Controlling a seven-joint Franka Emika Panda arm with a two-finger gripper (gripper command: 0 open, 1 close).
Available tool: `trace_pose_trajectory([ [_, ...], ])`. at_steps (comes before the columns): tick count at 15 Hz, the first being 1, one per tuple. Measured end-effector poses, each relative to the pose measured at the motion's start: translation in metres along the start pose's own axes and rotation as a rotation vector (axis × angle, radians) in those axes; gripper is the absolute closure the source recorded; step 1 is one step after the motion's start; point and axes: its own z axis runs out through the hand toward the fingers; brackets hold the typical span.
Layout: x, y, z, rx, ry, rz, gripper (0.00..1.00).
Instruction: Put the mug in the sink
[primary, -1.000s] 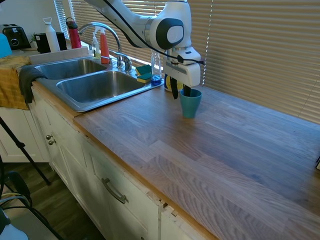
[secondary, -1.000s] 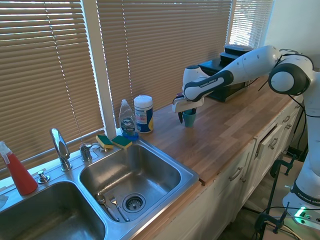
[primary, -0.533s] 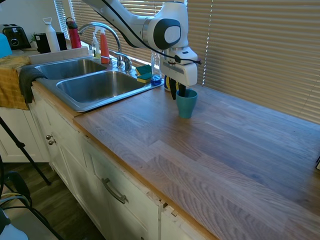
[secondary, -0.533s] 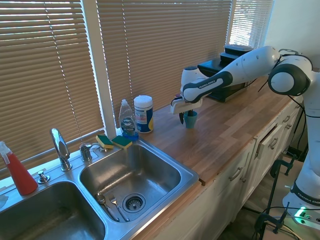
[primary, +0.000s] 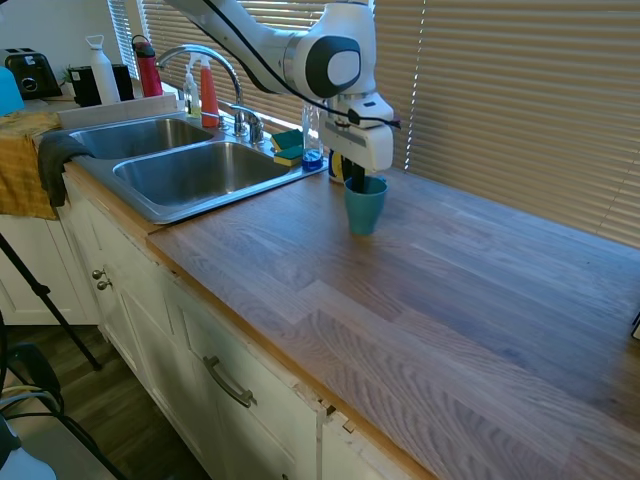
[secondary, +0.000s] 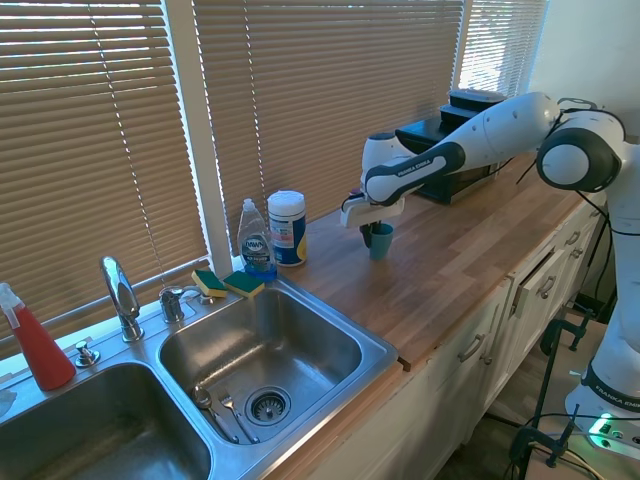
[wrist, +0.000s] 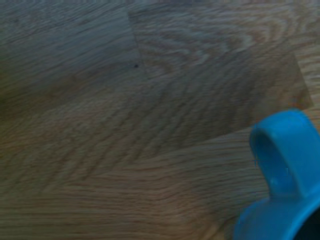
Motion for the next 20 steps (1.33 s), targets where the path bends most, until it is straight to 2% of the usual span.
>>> trace_pose_trajectory([
  [3, -0.004, -0.001, -0.008, 0.014, 0.003, -0.006, 1.00],
  [6, -0.030, -0.002, -0.050, 0.066, 0.016, -0.047, 1.00],
  [9, -0.096, -0.008, -0.106, 0.127, 0.037, -0.139, 1.00],
  [12, -0.184, -0.023, -0.136, 0.170, 0.044, -0.246, 1.00],
  [16, -0.301, -0.053, -0.135, 0.178, 0.060, -0.386, 1.00],
  [18, -0.335, -0.076, -0.110, 0.154, 0.062, -0.436, 1.00],
  [20, -0.355, -0.097, -0.067, 0.112, 0.062, -0.469, 1.00],
])
